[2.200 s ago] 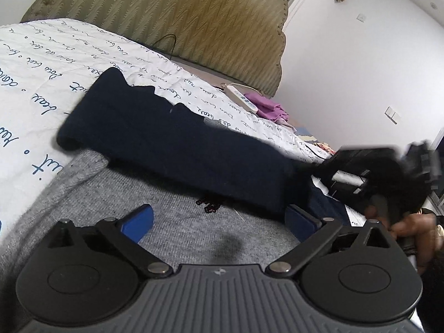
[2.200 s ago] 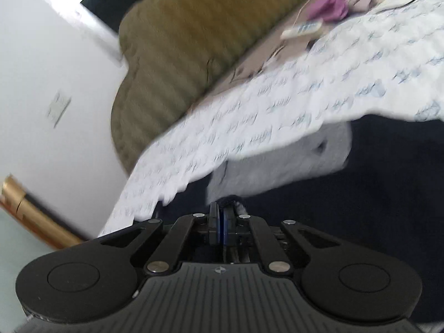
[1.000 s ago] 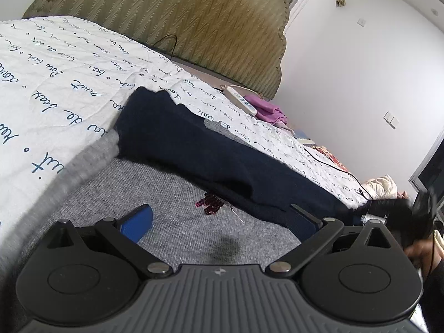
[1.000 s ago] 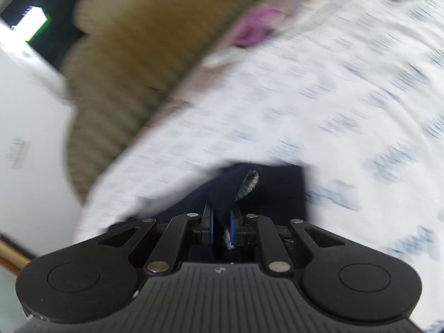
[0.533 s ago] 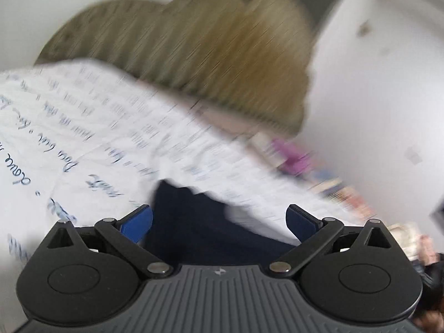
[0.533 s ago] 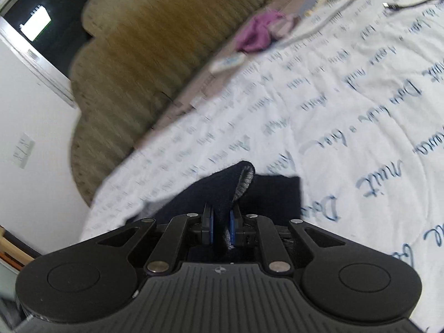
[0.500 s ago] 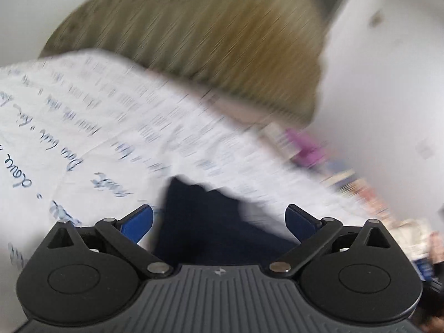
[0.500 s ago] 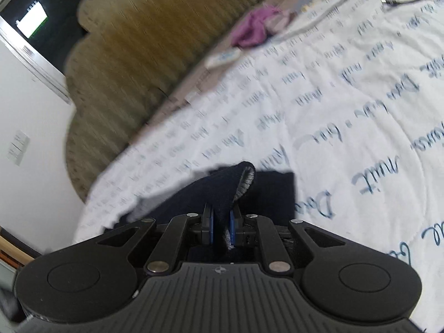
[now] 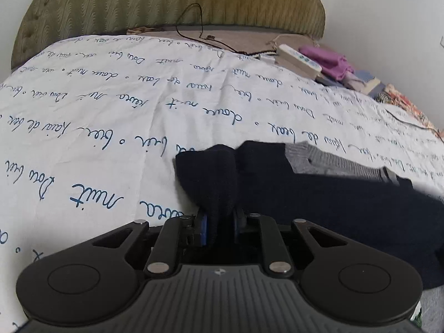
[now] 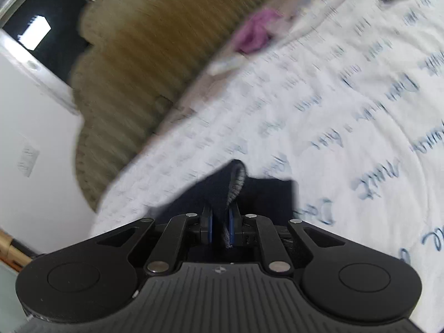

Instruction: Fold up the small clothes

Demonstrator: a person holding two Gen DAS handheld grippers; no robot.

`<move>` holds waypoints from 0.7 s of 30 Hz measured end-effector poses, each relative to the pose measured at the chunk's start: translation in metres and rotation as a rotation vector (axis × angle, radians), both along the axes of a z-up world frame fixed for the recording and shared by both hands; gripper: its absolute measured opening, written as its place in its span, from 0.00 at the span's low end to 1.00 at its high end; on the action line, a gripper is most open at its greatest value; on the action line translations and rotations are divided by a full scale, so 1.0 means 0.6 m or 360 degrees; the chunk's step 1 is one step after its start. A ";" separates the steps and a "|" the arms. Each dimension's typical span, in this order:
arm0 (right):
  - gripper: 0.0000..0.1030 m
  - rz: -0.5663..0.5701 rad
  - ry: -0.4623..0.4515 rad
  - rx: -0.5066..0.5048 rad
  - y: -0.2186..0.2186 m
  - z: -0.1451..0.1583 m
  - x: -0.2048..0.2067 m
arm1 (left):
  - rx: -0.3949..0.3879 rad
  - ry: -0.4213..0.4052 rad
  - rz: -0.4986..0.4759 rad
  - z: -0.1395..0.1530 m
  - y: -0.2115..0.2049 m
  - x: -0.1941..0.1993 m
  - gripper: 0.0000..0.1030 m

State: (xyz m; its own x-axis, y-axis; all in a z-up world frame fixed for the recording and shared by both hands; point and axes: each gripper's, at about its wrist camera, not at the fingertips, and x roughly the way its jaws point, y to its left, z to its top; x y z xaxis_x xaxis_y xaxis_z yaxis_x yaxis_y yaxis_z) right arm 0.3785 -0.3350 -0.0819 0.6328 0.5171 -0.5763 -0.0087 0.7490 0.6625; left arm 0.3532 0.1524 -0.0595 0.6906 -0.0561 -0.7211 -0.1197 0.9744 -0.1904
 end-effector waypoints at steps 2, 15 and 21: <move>0.14 0.0001 0.0007 0.0021 0.004 -0.017 -0.003 | 0.0007 -0.0007 0.0004 0.000 0.000 0.001 0.15; 0.41 -0.0067 -0.0097 -0.0047 -0.033 0.020 -0.052 | 0.0144 -0.0134 -0.0119 0.027 0.003 -0.061 0.69; 0.58 -0.0059 0.0029 0.0031 -0.012 -0.009 -0.012 | -0.0060 -0.0031 -0.0056 0.000 0.017 -0.007 0.75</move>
